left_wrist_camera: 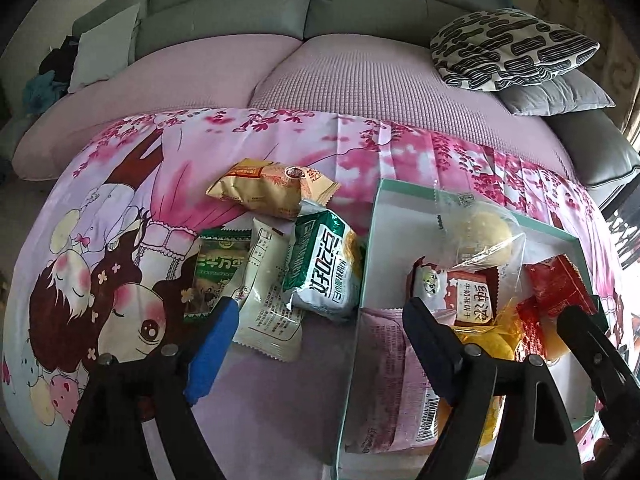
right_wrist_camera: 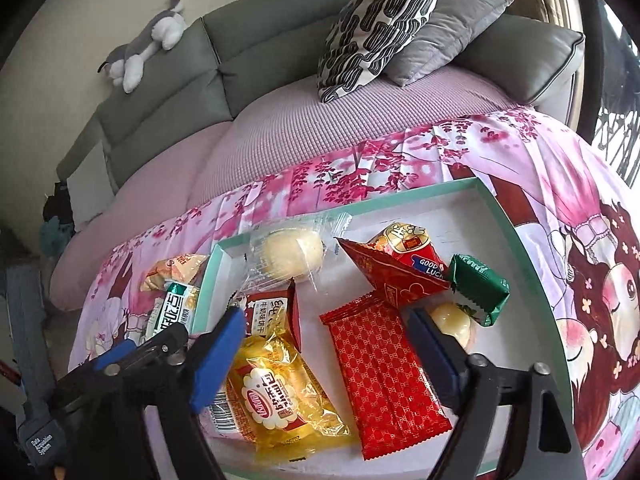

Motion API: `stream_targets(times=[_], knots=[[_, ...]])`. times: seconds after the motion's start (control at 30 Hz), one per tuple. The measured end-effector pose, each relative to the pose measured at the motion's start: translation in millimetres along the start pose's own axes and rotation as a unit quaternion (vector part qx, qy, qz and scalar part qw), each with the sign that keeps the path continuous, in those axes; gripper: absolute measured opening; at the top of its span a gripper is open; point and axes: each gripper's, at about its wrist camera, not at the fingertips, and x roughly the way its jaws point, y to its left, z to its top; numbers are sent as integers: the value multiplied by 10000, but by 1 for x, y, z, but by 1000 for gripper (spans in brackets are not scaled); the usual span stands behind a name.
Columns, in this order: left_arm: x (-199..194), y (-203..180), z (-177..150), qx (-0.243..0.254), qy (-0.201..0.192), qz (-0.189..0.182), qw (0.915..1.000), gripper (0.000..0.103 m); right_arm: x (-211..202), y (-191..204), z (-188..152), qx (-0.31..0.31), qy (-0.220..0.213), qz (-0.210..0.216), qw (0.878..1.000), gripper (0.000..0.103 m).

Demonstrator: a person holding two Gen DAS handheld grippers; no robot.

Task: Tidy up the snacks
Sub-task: 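Lift both open tools from the tray and move them over the snack pile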

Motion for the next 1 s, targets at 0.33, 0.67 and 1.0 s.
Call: stream_targets(times=[0.33, 0.67, 1.0], knots=[[4, 1, -2, -45, 66, 17, 10000, 85, 1, -2, 0, -5, 29, -116, 9999, 103], [5, 0, -2, -39, -46, -8, 10000, 98, 0, -6, 0, 39, -30, -229, 9997, 103], [4, -3, -4, 107, -37, -98, 9999, 98, 0, -12, -1, 196, -64, -367, 9991, 103]])
